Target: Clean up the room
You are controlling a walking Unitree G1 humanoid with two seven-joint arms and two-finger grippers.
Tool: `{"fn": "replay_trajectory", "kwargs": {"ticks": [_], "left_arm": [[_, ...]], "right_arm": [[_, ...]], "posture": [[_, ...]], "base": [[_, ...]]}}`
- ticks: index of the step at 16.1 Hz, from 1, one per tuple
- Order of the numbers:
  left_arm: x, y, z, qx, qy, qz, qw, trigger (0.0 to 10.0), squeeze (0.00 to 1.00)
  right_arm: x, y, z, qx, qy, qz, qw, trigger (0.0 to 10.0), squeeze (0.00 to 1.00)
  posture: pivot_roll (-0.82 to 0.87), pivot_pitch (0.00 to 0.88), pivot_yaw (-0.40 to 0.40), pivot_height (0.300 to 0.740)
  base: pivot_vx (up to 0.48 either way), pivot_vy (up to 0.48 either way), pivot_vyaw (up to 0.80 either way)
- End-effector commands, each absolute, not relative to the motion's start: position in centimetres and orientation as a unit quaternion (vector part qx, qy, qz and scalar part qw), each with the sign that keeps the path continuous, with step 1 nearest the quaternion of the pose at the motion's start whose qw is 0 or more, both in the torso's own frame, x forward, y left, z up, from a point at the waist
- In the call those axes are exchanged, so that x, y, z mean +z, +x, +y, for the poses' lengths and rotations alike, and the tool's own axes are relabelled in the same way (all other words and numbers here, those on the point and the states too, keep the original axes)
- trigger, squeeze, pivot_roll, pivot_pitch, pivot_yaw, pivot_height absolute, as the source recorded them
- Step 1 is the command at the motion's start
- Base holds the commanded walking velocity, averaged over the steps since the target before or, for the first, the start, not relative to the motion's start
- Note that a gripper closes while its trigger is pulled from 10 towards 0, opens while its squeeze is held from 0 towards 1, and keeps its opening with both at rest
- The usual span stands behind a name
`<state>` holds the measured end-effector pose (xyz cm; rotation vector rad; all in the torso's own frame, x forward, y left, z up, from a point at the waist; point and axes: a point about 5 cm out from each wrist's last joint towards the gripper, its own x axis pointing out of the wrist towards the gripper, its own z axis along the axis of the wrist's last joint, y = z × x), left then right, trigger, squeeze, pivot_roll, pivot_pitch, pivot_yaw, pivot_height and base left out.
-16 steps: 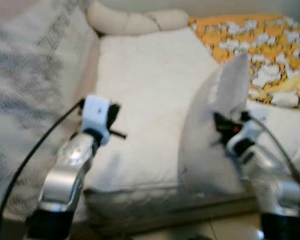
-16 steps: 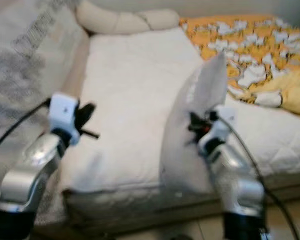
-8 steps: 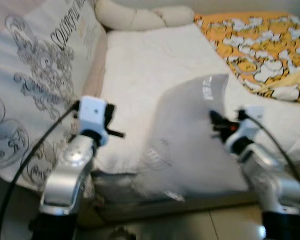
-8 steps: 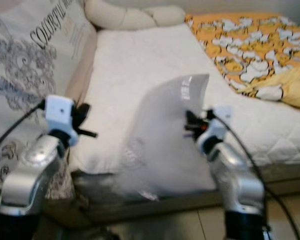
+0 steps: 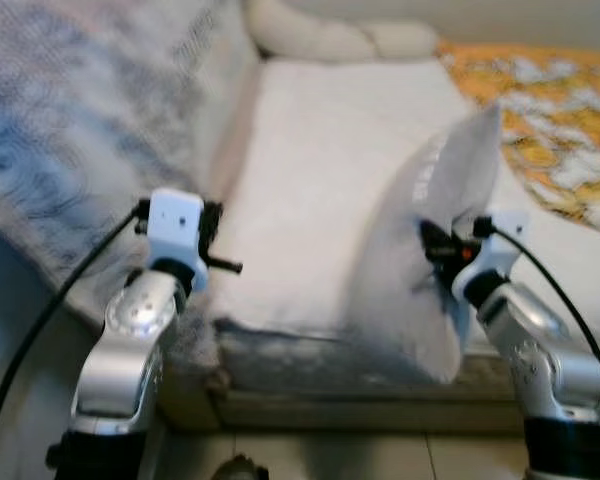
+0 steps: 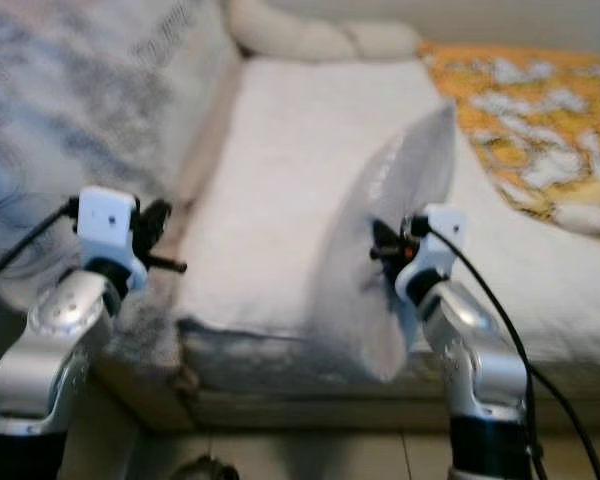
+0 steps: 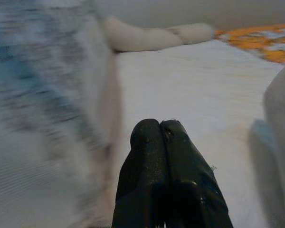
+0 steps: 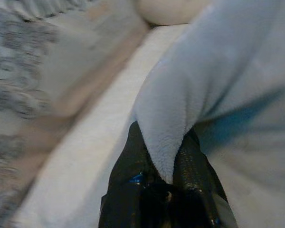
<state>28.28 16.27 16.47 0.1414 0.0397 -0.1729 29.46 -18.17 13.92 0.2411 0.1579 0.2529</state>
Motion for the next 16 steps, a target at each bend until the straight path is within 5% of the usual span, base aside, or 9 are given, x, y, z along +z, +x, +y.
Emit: {"fn": "replay_trajectory", "kwargs": {"ticks": [1, 9, 16], "left_arm": [[16.9, 28.1, 16.3, -0.085, 0.069, 0.011, 0.994, 10.0, 0.0], [16.9, 27.9, 15.0, -0.133, 0.057, 0.014, 0.989, 10.0, 0.0], [17.0, 27.6, 14.1, -0.164, 0.052, 0.014, 0.985, 10.0, 0.0]], "right_arm": [[15.3, 29.9, -18.3, 0.129, 0.13, 0.044, 0.982, 10.0, 0.0], [15.7, 30.1, -18.7, 0.129, 0.123, 0.04, 0.983, 10.0, 0.0], [16.2, 30.7, -19.9, 0.114, 0.113, 0.037, 0.986, 10.0, 0.0]], "posture": [[0.07, 0.0, 0.007, 0.74], [0.07, 0.0, 0.009, 0.74], [0.06, 0.0, 0.014, 0.74]], "base": [[0.349, 0.0, 0.0], [0.328, 0.0, 0.0], [0.0, 0.0, 0.0]]}}
